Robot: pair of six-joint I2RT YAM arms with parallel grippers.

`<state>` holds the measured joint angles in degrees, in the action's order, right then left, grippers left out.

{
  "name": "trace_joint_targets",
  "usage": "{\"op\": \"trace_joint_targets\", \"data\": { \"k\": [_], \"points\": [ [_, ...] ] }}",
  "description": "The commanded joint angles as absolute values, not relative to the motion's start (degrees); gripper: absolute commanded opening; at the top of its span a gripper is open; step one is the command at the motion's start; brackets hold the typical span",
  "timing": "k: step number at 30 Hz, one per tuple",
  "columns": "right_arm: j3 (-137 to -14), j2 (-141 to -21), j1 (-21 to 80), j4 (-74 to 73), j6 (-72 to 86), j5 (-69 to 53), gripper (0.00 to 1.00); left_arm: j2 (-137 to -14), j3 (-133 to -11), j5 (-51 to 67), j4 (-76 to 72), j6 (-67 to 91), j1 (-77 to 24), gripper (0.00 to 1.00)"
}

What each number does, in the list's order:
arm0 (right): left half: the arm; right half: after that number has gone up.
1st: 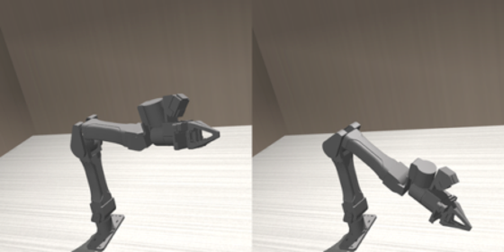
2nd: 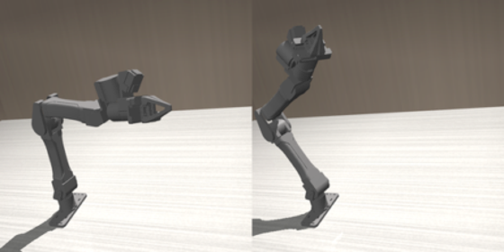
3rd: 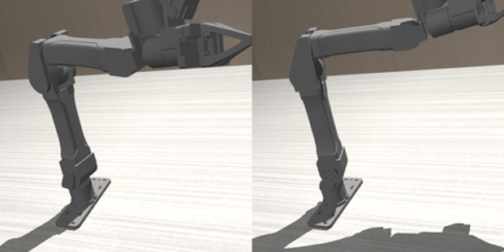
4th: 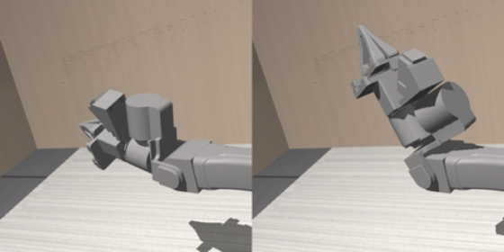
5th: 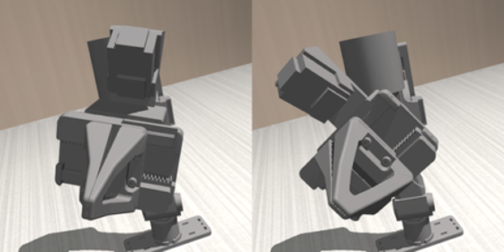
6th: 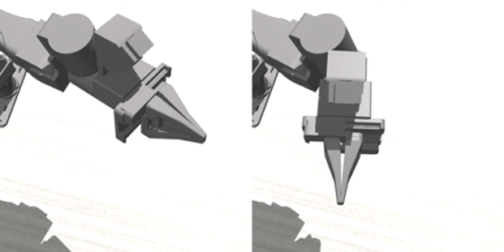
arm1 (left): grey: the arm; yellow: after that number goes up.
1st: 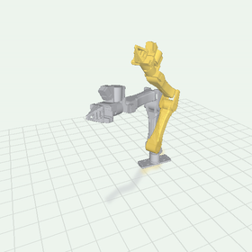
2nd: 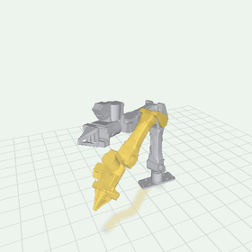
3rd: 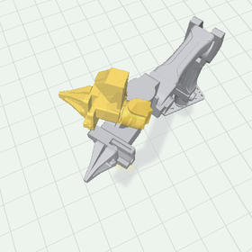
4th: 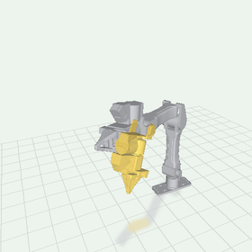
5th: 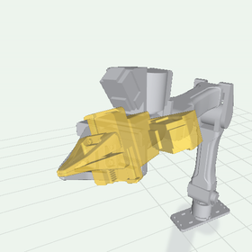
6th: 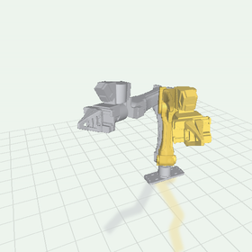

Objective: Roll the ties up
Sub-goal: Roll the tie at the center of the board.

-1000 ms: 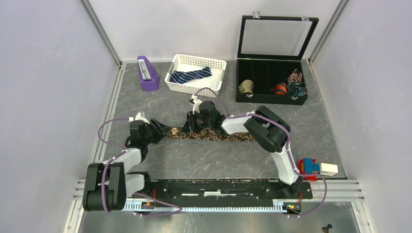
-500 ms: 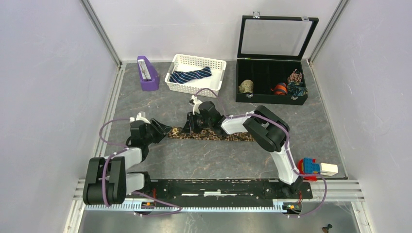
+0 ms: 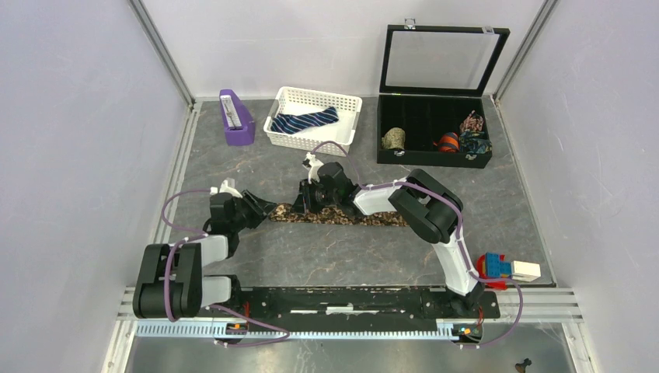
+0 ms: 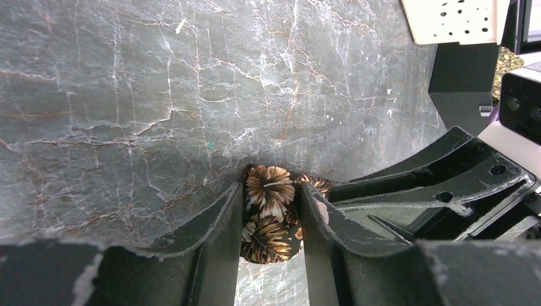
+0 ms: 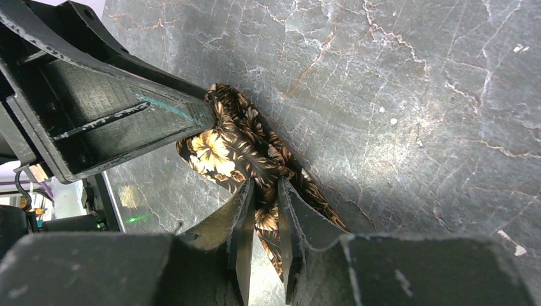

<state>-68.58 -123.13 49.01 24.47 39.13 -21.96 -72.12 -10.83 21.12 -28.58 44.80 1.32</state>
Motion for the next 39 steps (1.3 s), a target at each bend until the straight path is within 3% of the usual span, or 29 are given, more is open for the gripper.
{"op": "trace_joint_targets", "data": {
  "k": [1,7,15,18,23,25,30,39],
  "points": [
    [-70.15,-123.82,49.04,24.38,37.96,-21.26,0.25,-74.21,-9.94,22.01,-33.10,47.42,0.75,0.43],
    [-69.88,-123.62,49.03,24.65,38.13,-21.56,0.25,-76.17,-9.95,18.75,-35.18,47.02,-3.45,0.42],
    [-68.75,-122.65,49.04,25.14,38.21,-22.24,0.25,-72.32,-8.96,11.86,-34.54,44.75,-4.96,0.31],
    [-68.22,-121.85,49.03,24.96,37.97,-22.29,0.25,-70.52,-8.58,10.75,-33.63,44.86,-5.27,0.42],
    [-68.14,-121.08,49.04,24.63,38.05,-22.32,0.25,-64.22,-7.52,9.38,-30.67,46.18,-5.36,0.73],
    [-68.06,-120.90,48.98,24.61,38.23,-22.25,0.25,-60.33,-7.01,8.32,-28.11,46.76,-5.38,0.72],
    [-68.10,-120.48,49.04,23.79,38.14,-21.75,0.25,-51.82,-4.22,6.09,-24.53,47.70,-5.45,0.57],
    [-67.54,-120.30,49.05,24.04,38.26,-21.71,0.25,-56.86,-4.35,8.14,-27.49,49.74,-5.45,0.64]
  ]
}}
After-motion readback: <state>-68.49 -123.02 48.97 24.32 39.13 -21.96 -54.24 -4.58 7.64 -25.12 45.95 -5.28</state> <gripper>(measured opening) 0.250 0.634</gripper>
